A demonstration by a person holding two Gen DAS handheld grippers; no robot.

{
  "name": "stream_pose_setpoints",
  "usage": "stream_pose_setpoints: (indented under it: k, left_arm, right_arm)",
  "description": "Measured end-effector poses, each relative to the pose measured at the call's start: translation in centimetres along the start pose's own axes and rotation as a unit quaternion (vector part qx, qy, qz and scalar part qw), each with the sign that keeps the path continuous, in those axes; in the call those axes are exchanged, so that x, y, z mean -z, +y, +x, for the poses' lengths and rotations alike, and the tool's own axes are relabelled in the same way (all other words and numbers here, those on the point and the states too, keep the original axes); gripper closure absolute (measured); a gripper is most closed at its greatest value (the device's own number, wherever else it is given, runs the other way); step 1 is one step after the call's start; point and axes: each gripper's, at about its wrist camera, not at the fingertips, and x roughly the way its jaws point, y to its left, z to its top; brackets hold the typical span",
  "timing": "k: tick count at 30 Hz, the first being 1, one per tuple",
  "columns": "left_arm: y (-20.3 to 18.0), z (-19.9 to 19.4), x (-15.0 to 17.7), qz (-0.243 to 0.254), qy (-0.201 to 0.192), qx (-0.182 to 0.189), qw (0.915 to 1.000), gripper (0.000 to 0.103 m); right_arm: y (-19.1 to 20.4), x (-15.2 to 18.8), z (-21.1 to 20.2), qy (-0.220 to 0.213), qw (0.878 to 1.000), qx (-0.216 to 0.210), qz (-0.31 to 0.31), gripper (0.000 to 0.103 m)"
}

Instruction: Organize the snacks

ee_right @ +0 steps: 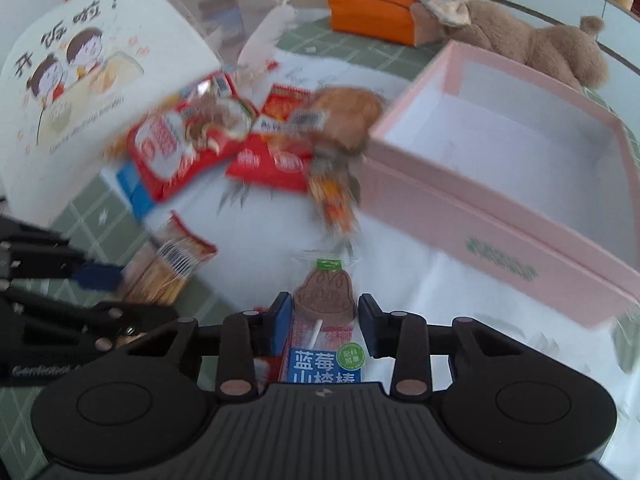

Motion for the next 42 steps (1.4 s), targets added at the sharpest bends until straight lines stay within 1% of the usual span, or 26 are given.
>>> stream_pose_setpoints:
  k: [4,6,7,9,11,13,14,15,16,17,18,19,21,23,24,25,26,27,28,30,32,33,34,35,38,42]
  left_arm:
    - [-2.4,-0.7,-0.8,0.004,-0.013,0.026,0.9996,0.063]
    - [-2.9,-1.6,-2.1,-0.007,-0.024,0.05,0.9985,0.063]
    - [-3.0,-2.2,-3.2,-0.015,-0.033,0.063,0.9974,0.063]
    - [-3.1,-3.2,-6.2,-0.018,-0.054,0.075,0.9956,0.063]
    - [-3.6,-4.1,-9.7,-0.014,-0.085,0.072,0.9937,0.063]
    - [-4.0,-4.3,-13.8,-0.005,-0.109,0.081,0.9908,0.06]
    - [-4.0,-3.8,-15.8,-0.008,-0.11,0.087,0.9901,0.059]
    - [-3.8,-2.6,-17.7,-0.012,-0.1,0.09,0.9908,0.06]
    - [-3.8,-0.9,-19.4,-0.01,-0.077,0.09,0.9929,0.06]
    - [-3.7,0.5,-20.3,-0.006,-0.059,0.087,0.9945,0.06]
    - [-3.6,1.8,-21.1,0.0,-0.044,0.083,0.9956,0.061]
    - [-3.3,2.6,-21.4,0.004,-0.039,0.081,0.9959,0.061]
    - [-2.4,3.1,-21.2,-0.004,-0.047,0.095,0.9943,0.061]
    - [-0.8,2.8,-21.1,-0.027,-0.062,0.109,0.9917,0.061]
    - [0.4,2.6,-21.4,-0.032,-0.076,0.104,0.9911,0.06]
    - [1.4,2.5,-21.5,-0.032,-0.091,0.086,0.9916,0.06]
    - [2.2,2.7,-21.5,-0.033,-0.103,0.059,0.9924,0.06]
    - [2.9,3.3,-21.5,-0.037,-0.101,0.035,0.9936,0.06]
    - [3.5,4.4,-21.5,-0.041,-0.089,0.025,0.9949,0.06]
    - [4.0,6.6,-21.1,-0.038,-0.066,0.022,0.9969,0.061]
    - [3.5,8.4,-20.5,-0.014,-0.05,0.017,0.9985,0.06]
    - [3.2,8.8,-20.1,0.001,-0.049,0.014,0.9987,0.059]
    - [2.9,8.7,-19.5,0.016,-0.064,0.013,0.9977,0.059]
    - [2.7,8.4,-19.0,0.029,-0.067,0.012,0.9973,0.059]
    - [2.4,7.2,-16.9,0.047,-0.063,0.033,0.9964,0.06]
    - [2.2,5.3,-12.5,0.061,-0.062,0.065,0.9941,0.06]
  right_arm:
    - [-1.7,1.2,-3.5,-0.01,1.0,0.008,0.014,0.068]
    - [-2.6,1.2,-5.6,-0.021,1.0,0.009,0.018,0.068]
    - [-3.0,1.0,-6.7,-0.029,0.999,0.011,0.019,0.068]
    - [-4.0,0.0,-8.9,-0.051,0.998,0.018,0.02,0.068]
    - [-5.4,-2.1,-10.7,-0.074,0.996,0.023,0.031,0.068]
    - [-6.8,-4.7,-11.7,-0.096,0.994,0.029,0.046,0.068]
    - [-7.5,-6.1,-11.7,-0.107,0.992,0.036,0.054,0.068]
    - [-8.2,-7.3,-11.4,-0.118,0.99,0.042,0.061,0.064]
    - [-8.8,-8.4,-11.0,-0.125,0.989,0.044,0.066,0.056]
    - [-9.6,-9.4,-10.1,-0.12,0.989,0.044,0.073,0.051]
    - [-10.2,-10.1,-9.1,-0.109,0.99,0.048,0.08,0.049]
    - [-10.7,-10.5,-8.2,-0.101,0.99,0.058,0.084,0.049]
    - [-11.0,-10.1,-7.3,-0.09,0.988,0.083,0.092,0.049]
    - [-10.8,-8.8,-7.3,-0.084,0.989,0.071,0.099,0.049]
    - [-10.4,-8.0,-7.3,-0.077,0.99,0.063,0.1,0.049]
    - [-9.8,-7.2,-7.2,-0.068,0.991,0.058,0.097,0.049]
    - [-9.0,-6.3,-7.1,-0.057,0.993,0.054,0.088,0.049]
    - [-8.1,-5.5,-6.7,-0.047,0.995,0.048,0.075,0.049]
    - [-7.2,-4.8,-6.3,-0.037,0.996,0.043,0.062,0.048]
    - [-5.4,-3.4,-5.0,-0.016,0.998,0.031,0.043,0.048]
    - [-3.7,-2.3,-3.6,0.002,0.999,0.021,0.037,0.048]
    - [-2.8,-1.7,-3.3,0.008,0.999,0.019,0.034,0.048]
    - [-2.2,-1.3,-2.7,0.013,0.999,0.016,0.032,0.048]
    - [-1.7,-1.1,-2.2,0.018,0.999,0.015,0.032,0.048]
    - [-0.6,0.1,-1.7,0.025,0.999,0.016,0.038,0.048]
    - [-0.4,0.6,-1.5,0.029,0.998,0.018,0.045,0.048]
